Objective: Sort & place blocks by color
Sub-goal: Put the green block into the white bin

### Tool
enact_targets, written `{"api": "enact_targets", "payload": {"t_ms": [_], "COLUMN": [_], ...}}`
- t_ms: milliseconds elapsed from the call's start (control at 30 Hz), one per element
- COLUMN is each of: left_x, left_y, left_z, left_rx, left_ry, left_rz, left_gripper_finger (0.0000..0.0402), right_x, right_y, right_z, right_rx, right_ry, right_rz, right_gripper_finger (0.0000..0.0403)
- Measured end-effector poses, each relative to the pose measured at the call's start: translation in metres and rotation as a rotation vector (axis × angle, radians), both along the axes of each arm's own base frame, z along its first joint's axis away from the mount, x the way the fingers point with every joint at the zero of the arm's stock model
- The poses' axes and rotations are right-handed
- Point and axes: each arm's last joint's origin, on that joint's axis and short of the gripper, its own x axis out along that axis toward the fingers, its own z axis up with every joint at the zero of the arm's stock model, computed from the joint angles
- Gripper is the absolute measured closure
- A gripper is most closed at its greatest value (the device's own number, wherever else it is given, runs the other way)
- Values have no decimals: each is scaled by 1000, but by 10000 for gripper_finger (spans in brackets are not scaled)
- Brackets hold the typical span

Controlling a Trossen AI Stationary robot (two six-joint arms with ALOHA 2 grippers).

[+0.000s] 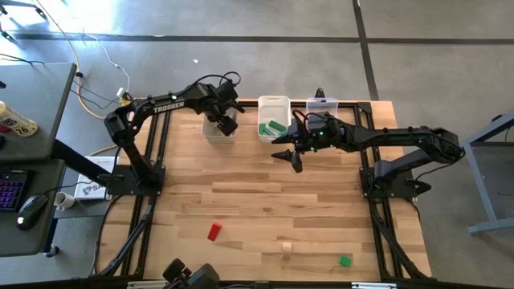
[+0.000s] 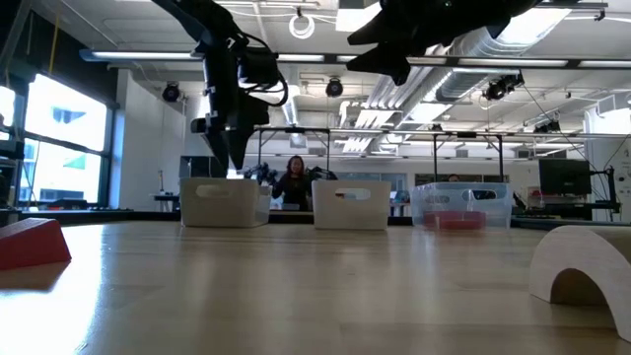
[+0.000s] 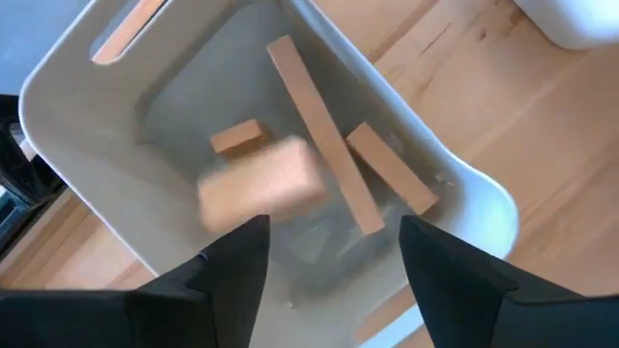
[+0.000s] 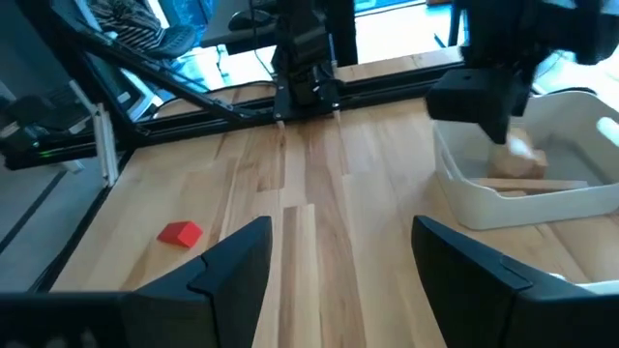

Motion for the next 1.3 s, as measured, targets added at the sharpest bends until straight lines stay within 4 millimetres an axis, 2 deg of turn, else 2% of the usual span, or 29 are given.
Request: {"api": "enact_targets", "payload": {"t_ms": [133,300,533,667,1000,1300], "left_x": [-4,-8,-6,3,21,23], "left_y": [-3,-15,-49,-73,-131,-178], "left_z": [9,30,62,72,82,91], "left_rx": [23,70,118,134,132,99], "left_ry": [-7,-62,-178,-215,-258,-308], "left_rz": [3,-12,-61,-128,-351,-465], "left_gripper_finger": [182,181,181,181,181,181], "right_x": [1,2,2,1,-6,-28], "right_y": [7,13,24,35,78,123], "right_z": [0,-1,-3,-7,-16,-32], "right_rx": [-4,-1,25,34,180,456], "right_ry": [3,9,42,83,214,495], "right_rz": [16,33,61,53,14,-42], "right_gripper_finger": [167,167,167,167,167,167]}}
